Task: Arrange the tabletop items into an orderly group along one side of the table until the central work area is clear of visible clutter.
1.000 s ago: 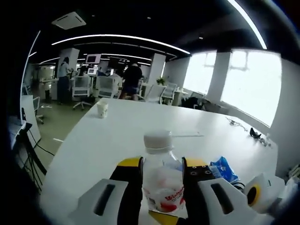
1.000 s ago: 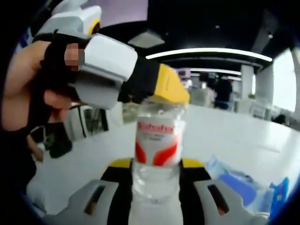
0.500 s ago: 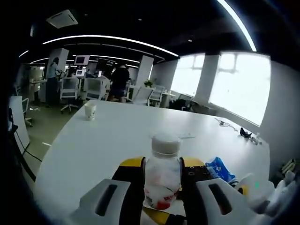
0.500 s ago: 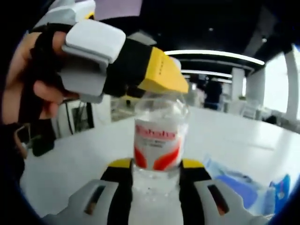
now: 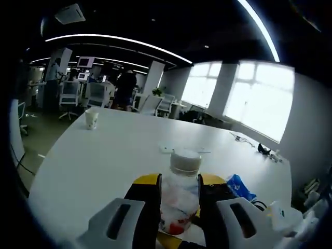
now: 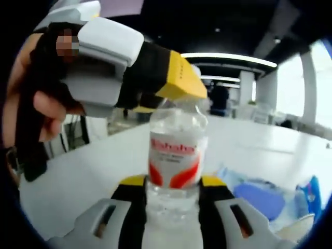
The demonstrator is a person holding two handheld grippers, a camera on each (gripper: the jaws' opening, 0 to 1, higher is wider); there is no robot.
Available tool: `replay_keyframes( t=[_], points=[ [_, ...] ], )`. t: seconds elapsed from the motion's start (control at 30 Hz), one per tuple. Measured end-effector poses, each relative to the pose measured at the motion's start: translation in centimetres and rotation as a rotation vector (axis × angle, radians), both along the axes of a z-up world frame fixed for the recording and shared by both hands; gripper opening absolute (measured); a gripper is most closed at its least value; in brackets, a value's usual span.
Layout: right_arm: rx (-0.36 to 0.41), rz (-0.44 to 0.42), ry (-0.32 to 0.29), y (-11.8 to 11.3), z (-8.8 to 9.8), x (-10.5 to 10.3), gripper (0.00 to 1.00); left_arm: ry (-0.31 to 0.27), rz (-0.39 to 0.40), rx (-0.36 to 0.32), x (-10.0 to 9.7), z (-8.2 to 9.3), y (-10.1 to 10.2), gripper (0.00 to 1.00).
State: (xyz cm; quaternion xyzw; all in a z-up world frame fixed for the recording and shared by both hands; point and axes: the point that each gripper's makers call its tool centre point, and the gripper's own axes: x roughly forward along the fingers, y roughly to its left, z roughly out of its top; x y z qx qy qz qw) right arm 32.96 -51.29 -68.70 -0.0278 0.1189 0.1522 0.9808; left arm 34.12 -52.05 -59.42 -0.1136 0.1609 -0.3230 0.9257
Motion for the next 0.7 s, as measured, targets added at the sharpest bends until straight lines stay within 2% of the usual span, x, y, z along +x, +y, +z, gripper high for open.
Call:
replay_keyframes(
  t=[0.2, 0.37, 0.53, 0.7],
  points=[
    [0.012, -0.043, -0.016, -0.1, 0.0, 0.2, 0.35, -0.007, -0.023, -0.013, -0.1, 0.1, -0.5, 0.25],
    [0.021, -0.085, -0.027, -0.3, 0.0, -0.3, 0.36, -0.013, -0.048, -0.025, -1.1, 0.3, -1.3, 0.26],
    [0.014, -0.085, -0.024, -0.2, 0.0, -0.2, 0.36, -0.020, -0.037, -0.027, -0.6, 0.1, -0.7, 0.26],
    [0.026, -0.084, -0.016, 0.1, -0.1, -0.6, 0.36, -0.038, -0.037, -0.008, -1.0, 0.0, -0.6, 0.26]
  ],
)
